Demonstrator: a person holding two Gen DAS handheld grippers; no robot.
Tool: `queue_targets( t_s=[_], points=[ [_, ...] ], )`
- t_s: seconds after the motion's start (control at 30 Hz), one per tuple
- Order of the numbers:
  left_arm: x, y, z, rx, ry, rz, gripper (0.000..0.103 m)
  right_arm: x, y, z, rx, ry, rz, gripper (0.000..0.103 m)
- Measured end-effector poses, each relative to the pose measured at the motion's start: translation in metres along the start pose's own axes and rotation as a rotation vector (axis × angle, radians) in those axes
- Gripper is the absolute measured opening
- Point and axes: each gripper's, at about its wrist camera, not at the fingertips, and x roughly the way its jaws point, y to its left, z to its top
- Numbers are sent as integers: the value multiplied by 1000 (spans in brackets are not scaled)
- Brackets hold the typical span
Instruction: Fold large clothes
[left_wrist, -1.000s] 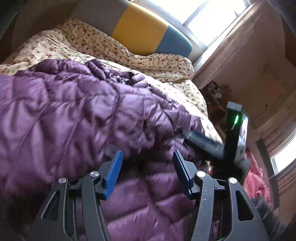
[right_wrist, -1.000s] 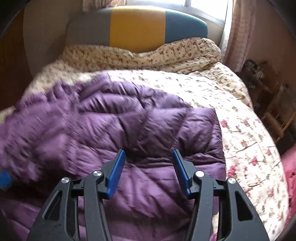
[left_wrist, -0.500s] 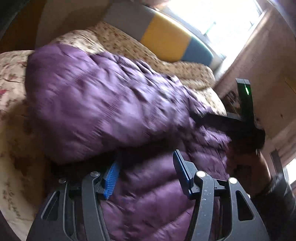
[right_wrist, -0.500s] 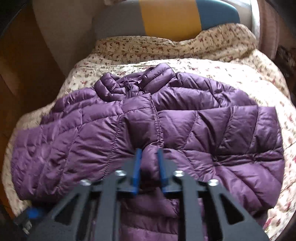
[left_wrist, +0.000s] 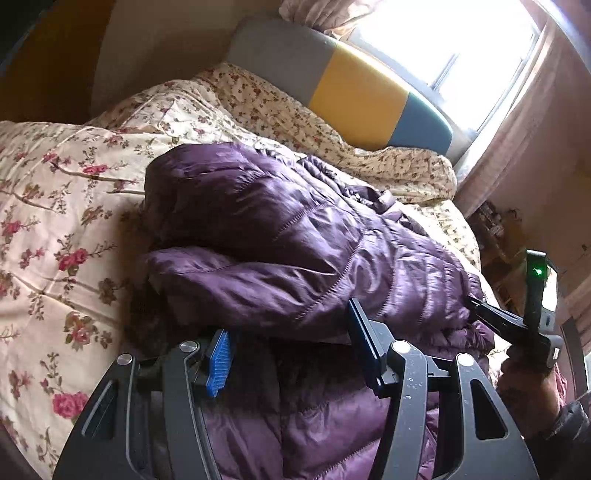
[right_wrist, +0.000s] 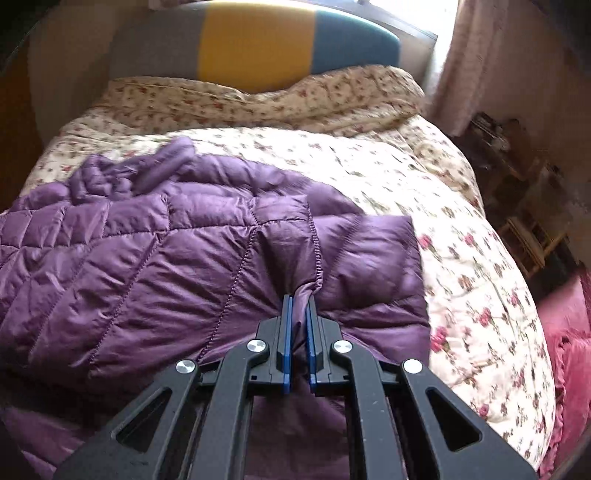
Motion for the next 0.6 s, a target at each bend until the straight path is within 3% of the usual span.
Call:
queue_targets(
  t_s=[0.03,0.23,0.4,0.47,0.5,0.6],
  points=[
    [3,-1,-1,14,18,47,56,0,-1,-2,-3,3,-10,6],
    [-1,12,-16,-21,66,115,56,15,1,-14,-1,52,-51,5],
    [-39,14,-17,-20,-37,179,56,14,-2,-12,25,63,-42,8],
    [-48,12,-8,-23,-77,164,59,9,-6,-10,45,61,-34,10],
    [-49,11,-1,-24,-88,159,68,7,-6,-8,48,57,-33,15],
    [-45,3,17,0,-105,144,71,-6,-3,-4,41,15,-32,39]
  ],
)
